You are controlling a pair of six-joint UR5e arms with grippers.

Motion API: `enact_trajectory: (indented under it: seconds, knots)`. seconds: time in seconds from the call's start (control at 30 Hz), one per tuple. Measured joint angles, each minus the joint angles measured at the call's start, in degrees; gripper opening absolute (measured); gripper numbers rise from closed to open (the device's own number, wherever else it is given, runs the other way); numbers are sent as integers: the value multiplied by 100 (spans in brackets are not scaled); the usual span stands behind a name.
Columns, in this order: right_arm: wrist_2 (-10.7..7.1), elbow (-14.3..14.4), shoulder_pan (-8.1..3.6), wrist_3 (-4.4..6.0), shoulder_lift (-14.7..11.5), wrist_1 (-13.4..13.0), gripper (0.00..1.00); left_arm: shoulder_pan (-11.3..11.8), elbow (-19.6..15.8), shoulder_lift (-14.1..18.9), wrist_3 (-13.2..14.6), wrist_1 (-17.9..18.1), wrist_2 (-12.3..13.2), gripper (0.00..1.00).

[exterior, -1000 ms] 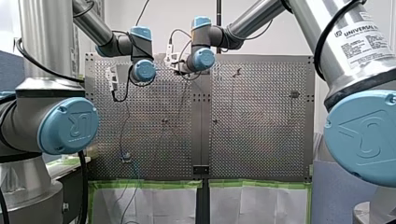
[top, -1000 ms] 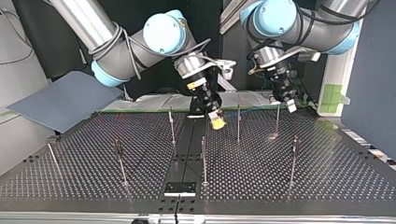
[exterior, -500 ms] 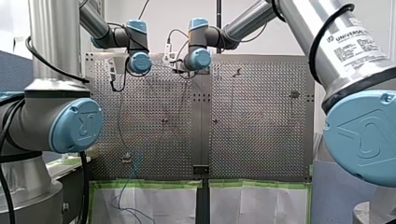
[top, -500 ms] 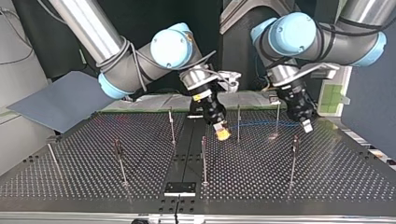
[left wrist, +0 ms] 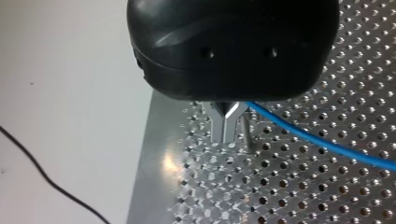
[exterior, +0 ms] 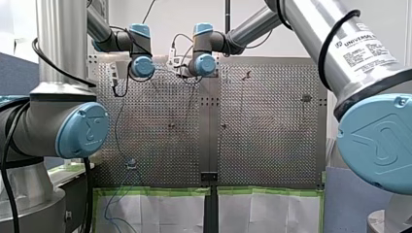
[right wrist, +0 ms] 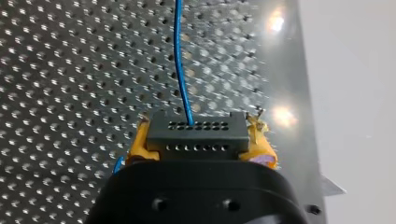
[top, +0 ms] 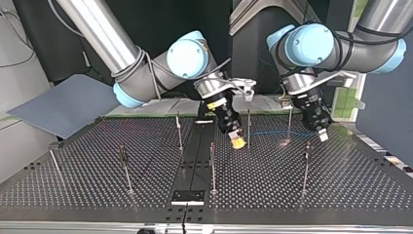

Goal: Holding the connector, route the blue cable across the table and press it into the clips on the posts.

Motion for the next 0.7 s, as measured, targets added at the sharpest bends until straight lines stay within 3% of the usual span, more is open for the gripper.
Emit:
enact_trajectory:
  seconds: [0.23, 0.43, 0.7]
  knots:
    - [-17, -142, 34, 55, 160, 6, 0, 178, 28, -209, -65, 99, 164, 0]
    - [-45, -253, 25, 79, 210, 7, 0, 457, 49, -239, -88, 157, 425, 0]
    - [-79, -416, -2, 109, 328, 22, 0, 635, 145, -409, -220, 252, 769, 0]
